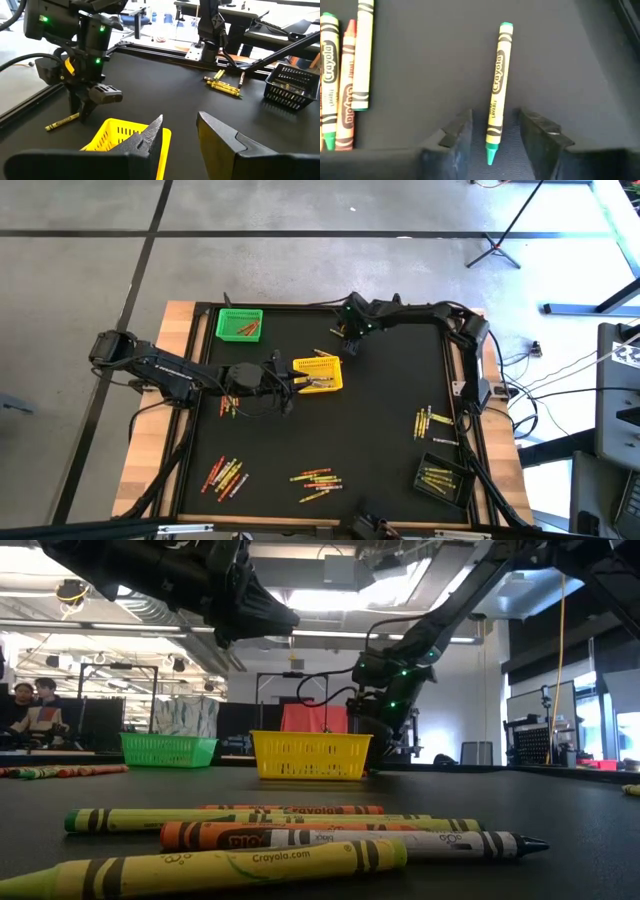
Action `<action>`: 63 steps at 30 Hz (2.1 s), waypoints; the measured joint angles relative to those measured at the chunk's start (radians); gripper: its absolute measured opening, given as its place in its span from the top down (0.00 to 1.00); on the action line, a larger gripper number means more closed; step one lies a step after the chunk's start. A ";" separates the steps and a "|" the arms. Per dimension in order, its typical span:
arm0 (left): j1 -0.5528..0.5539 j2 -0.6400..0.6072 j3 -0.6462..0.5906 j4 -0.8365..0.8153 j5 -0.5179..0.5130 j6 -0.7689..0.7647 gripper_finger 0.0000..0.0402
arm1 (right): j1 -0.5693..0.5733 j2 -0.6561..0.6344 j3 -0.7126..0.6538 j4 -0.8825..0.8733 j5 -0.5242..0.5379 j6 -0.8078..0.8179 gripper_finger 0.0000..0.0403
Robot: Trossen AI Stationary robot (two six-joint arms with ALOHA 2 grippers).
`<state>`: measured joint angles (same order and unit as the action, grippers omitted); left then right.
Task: Sort crayons
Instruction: Put the green crayon into the black bin
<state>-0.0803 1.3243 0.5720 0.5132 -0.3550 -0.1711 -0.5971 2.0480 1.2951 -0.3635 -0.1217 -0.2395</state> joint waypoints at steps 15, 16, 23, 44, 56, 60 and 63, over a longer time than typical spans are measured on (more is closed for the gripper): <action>0.000 0.000 0.000 -0.003 0.000 0.000 0.73 | 0.002 -0.003 -0.002 -0.002 0.008 -0.057 0.93; 0.000 0.000 0.000 -0.004 0.000 0.000 0.73 | 0.002 -0.007 -0.002 -0.002 0.008 -0.057 0.92; -0.023 0.000 0.000 -0.011 0.001 -0.002 0.73 | 0.002 -0.099 -0.007 -0.090 0.024 -0.056 0.98; -0.147 0.000 0.000 -0.004 0.000 -0.013 0.73 | 0.311 -0.566 -0.039 -0.554 0.141 0.131 0.97; -0.163 0.000 0.000 -0.003 0.003 -0.013 0.73 | 0.564 -0.808 -0.197 -0.617 0.139 0.411 0.96; -0.163 0.000 0.000 -0.004 0.005 -0.013 0.73 | 0.690 -0.853 -0.242 -0.644 0.139 0.544 0.95; -0.163 0.000 0.000 -0.004 0.013 -0.013 0.73 | 0.798 -0.870 -0.264 -0.658 0.138 0.669 0.95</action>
<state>-0.2436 1.3243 0.5720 0.5095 -0.3420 -0.1843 0.2011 1.1776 1.0307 -1.0215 0.0166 0.4293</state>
